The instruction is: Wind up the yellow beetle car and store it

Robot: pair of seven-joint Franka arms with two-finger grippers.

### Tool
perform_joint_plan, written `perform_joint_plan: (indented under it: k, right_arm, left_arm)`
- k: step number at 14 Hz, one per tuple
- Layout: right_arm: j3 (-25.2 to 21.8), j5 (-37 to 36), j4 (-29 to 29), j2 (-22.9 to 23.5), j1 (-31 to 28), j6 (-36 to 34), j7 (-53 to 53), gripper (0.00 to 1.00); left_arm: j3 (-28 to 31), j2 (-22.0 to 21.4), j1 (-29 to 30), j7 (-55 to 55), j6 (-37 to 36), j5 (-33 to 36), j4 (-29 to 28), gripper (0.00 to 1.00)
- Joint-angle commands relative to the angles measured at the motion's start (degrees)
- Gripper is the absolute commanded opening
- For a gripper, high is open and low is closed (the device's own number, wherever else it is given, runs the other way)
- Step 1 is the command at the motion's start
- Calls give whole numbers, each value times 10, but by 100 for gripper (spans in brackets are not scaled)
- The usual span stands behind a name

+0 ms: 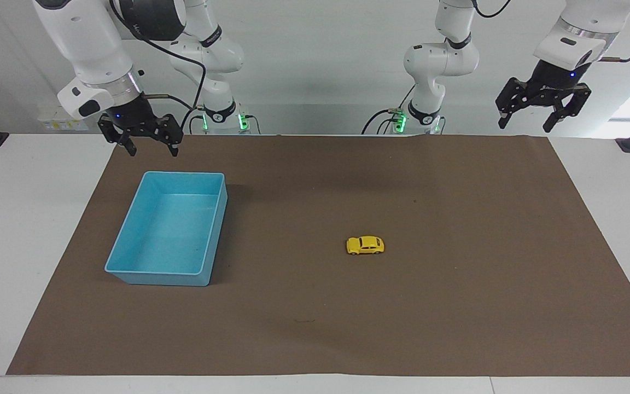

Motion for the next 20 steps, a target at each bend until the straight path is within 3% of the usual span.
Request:
perform_joint_plan:
  k: [1,7,12,20]
  right_arm:
    - [4,9,6,4,-7,4,5,100]
    - [4,9,6,4,-7,4,5,100]
    - [4,9,6,4,-7,4,5,100]
    - [4,9,6,4,-7,4,5,100]
  left_arm:
    - [2,-1,-4,4,18,-3,-11,100]
    - [3,6,-1,-8,35,-3,-25,100]
    - [2,4,-3,-86,37,-3,-40,100]
    - [1,-3,-5,-344,34,-9,-53,100]
